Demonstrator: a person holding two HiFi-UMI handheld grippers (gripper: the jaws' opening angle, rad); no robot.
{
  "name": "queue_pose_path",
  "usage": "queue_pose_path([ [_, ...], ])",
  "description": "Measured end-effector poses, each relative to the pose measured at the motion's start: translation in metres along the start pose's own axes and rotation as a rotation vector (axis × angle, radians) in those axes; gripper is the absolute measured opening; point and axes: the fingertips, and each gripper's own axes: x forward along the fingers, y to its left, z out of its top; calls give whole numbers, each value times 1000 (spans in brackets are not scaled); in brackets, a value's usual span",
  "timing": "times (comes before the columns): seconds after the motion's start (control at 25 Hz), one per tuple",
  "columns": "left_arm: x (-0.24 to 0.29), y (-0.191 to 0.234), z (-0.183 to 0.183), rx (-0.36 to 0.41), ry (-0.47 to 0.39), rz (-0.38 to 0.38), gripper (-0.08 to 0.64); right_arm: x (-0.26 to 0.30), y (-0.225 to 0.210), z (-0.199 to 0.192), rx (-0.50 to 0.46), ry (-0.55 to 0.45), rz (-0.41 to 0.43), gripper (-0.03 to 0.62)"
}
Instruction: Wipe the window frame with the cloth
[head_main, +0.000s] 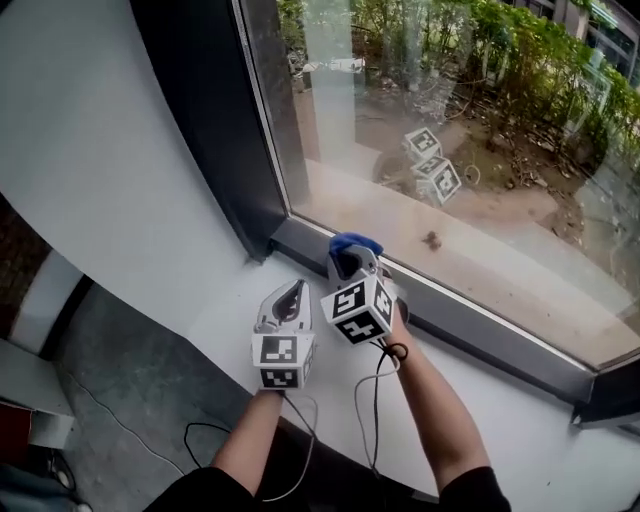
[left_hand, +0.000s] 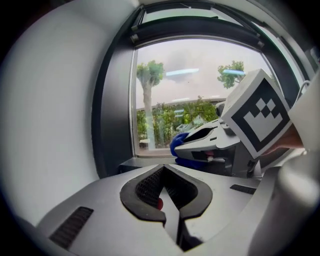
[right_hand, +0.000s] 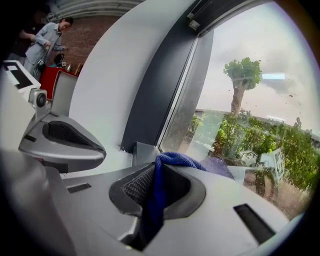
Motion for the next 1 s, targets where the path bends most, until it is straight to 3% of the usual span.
queue_pose_path([
  [0.24,-10,11,17,18,35,81,5,6,7,0,57,-13,37,23],
  [0.36,-4,13,26,41,24,22,5,11,3,5,112,8,69,23],
  [0.48,4,21,29,65,-2,-35,5,13,6,8,75,28,36,23],
  [0.6,11,20,24,35,-13,-84,5,14,9,7,27,34,9,23],
  [0.8,11,21,29,-8,2,-178,5,22,13,12,26,57,8,23],
  [0.88,11,34,34,-26,12,-189,5,32,17,20,15,75,14,23],
  [1.0,19,47,29,8,23,-184,5,40,16,22,15,79,18,23],
])
